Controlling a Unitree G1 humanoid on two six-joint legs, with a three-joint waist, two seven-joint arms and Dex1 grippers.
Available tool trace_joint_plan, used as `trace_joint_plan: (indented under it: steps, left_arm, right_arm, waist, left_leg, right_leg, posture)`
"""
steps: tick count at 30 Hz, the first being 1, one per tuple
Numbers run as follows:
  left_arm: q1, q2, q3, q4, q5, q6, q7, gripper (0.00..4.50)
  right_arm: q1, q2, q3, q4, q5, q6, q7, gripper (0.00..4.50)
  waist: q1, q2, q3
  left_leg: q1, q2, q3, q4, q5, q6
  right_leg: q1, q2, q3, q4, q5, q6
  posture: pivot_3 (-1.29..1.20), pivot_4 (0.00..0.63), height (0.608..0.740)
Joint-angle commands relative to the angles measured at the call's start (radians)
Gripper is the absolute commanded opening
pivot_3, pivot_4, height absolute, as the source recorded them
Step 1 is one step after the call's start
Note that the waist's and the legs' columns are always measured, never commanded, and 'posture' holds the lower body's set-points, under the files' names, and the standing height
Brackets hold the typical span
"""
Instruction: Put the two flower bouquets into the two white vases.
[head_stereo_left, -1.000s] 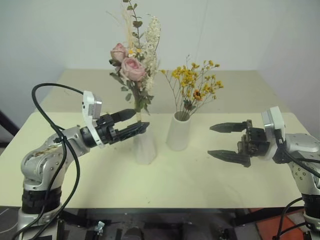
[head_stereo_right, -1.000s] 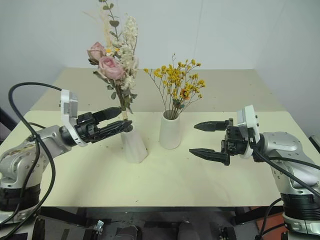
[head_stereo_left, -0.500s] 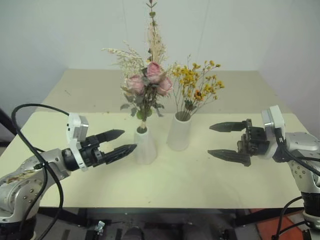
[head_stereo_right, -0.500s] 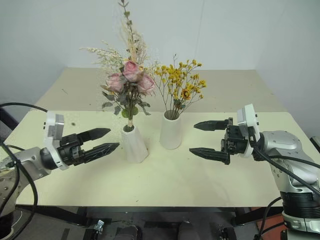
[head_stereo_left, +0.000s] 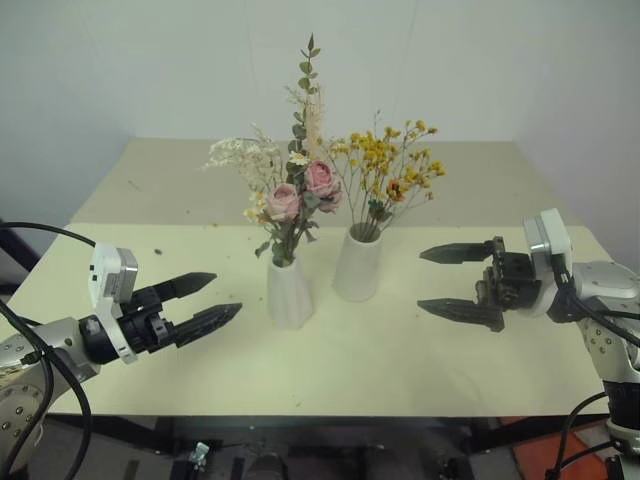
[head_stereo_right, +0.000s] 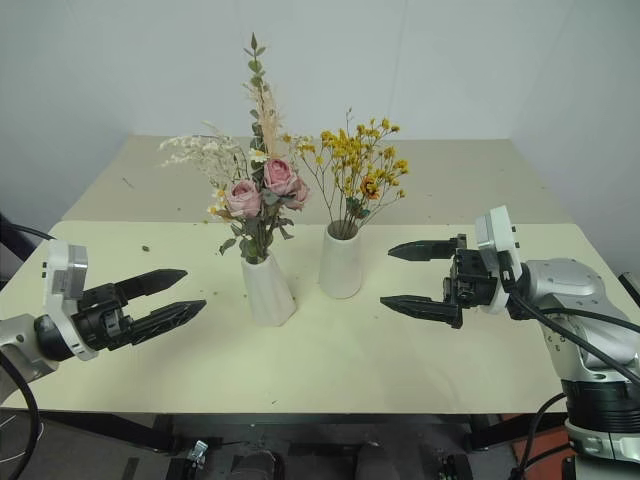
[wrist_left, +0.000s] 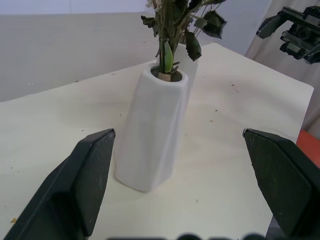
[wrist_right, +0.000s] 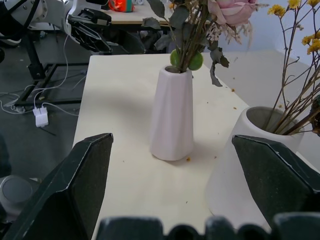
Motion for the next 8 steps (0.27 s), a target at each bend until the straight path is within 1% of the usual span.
trace_joint_plan:
  steps: [1, 8]
  left_arm:
    - [0.006, 0.034, 0.048, -0.014, -0.007, -0.037, -0.039, 4.48]
    - [0.040, 0.071, 0.104, 0.013, 0.006, -0.085, -0.145, 4.48]
  right_arm:
    - [-0.024, -0.020, -0.016, -0.008, 0.012, 0.010, 0.008, 4.50]
    - [-0.023, -0.024, -0.017, -0.006, 0.009, 0.013, 0.007, 4.50]
  waist:
    - [0.000, 0.000, 0.000]
    - [-0.002, 0.000, 0.000]
  left_leg:
    - [0.000, 0.000, 0.000, 0.000, 0.000, 0.000]
    - [0.000, 0.000, 0.000, 0.000, 0.000, 0.000]
  right_leg:
    - [0.000, 0.000, 0.000, 0.000, 0.000, 0.000]
    - [0.000, 0.000, 0.000, 0.000, 0.000, -0.001]
  posture:
    - [0.00, 0.150, 0.740]
    - [0.00, 0.150, 0.740]
